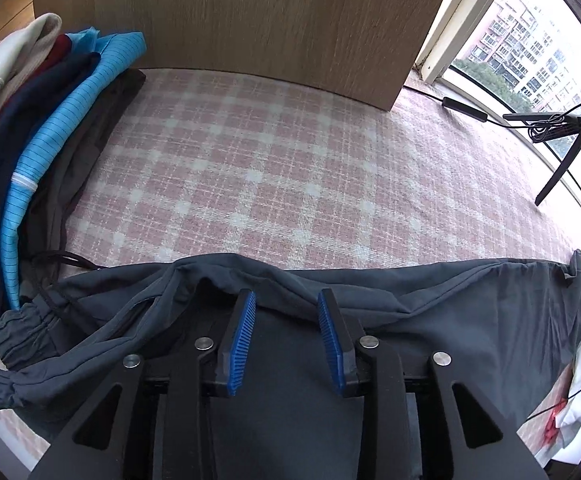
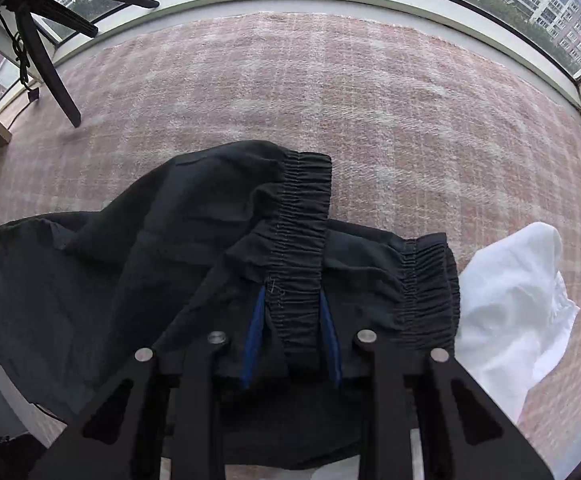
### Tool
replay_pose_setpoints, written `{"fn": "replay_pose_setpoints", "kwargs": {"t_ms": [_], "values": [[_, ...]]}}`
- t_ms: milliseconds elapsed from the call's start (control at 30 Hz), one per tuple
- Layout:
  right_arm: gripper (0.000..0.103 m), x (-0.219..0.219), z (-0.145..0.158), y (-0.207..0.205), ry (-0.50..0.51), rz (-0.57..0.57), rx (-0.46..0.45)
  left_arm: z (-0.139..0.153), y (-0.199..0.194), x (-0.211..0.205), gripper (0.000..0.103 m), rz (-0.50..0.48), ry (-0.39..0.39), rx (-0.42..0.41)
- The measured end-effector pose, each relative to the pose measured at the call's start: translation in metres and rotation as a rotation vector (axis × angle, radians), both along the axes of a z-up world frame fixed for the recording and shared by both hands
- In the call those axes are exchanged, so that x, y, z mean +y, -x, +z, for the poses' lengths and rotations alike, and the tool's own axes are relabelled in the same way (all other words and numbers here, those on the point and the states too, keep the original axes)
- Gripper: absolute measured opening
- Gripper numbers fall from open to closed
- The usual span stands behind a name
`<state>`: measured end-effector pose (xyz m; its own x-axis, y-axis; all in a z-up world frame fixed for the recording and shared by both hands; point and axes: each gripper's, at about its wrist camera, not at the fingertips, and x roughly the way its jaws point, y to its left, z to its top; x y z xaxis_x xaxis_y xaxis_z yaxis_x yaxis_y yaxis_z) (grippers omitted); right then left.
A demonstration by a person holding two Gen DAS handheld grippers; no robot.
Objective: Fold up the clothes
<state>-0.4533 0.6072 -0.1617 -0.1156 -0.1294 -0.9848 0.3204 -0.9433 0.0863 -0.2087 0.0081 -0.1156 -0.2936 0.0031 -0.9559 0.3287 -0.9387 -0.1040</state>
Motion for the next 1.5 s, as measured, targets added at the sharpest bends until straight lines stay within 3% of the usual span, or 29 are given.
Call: {"fn": "replay_pose_setpoints", "kwargs": {"t_ms": [200,300,400,533,600,767,900,933,1067,1167,1300,1433,1500], "values": [[0.026,0.019,0.069,-0.029,0.077,-0.031,0.098,-0.003,0.001,0.003,0.032,-0.022,0.005,-0.017],[0.025,0.045,0.079,-0.014,-0.085,-0.071,0.115,-0.004,0.003,0.01,0.033,-0.042,0.013,-0.027],[0.026,0.065,0.058,-0.006,-0.127,-0.113,0.07,-0.005,0.005,0.016,0.035,-0.073,0.014,-0.028],[0.03,0.061,0.016,-0.01,-0.199,-0.082,-0.012,-0.002,0.003,0.017,0.035,-0.079,-0.021,-0.038],[0.031,0.056,0.013,-0.014,-0.252,-0.057,-0.012,0.008,-0.006,0.013,0.036,-0.08,-0.047,-0.024],[0.04,0.048,0.05,-0.032,-0.335,-0.027,0.087,0.041,-0.051,-0.016,0.037,-0.036,-0.063,0.016],[0.043,0.043,0.083,-0.052,-0.362,-0.041,0.175,0.078,-0.122,-0.052,0.042,0.049,0.038,0.067],[0.043,0.044,0.091,-0.057,-0.354,-0.055,0.194,0.086,-0.143,-0.061,0.045,0.076,0.062,0.079],[0.043,0.031,0.123,-0.093,-0.146,-0.093,0.23,0.09,-0.226,-0.097,0.046,0.197,0.089,0.084],[0.043,-0.017,0.132,-0.131,0.013,-0.018,0.225,0.076,-0.264,-0.117,0.046,0.236,0.092,0.074],[0.045,-0.104,0.117,-0.199,0.172,0.101,0.146,0.045,-0.28,-0.146,0.046,0.26,0.0,0.062],[0.049,-0.19,0.081,-0.276,0.32,0.179,0.031,0.017,-0.265,-0.159,0.046,0.172,0.02,0.018],[0.049,-0.222,0.056,-0.303,0.348,0.161,0.001,0.004,-0.255,-0.169,0.047,0.131,-0.025,0.025]]}}
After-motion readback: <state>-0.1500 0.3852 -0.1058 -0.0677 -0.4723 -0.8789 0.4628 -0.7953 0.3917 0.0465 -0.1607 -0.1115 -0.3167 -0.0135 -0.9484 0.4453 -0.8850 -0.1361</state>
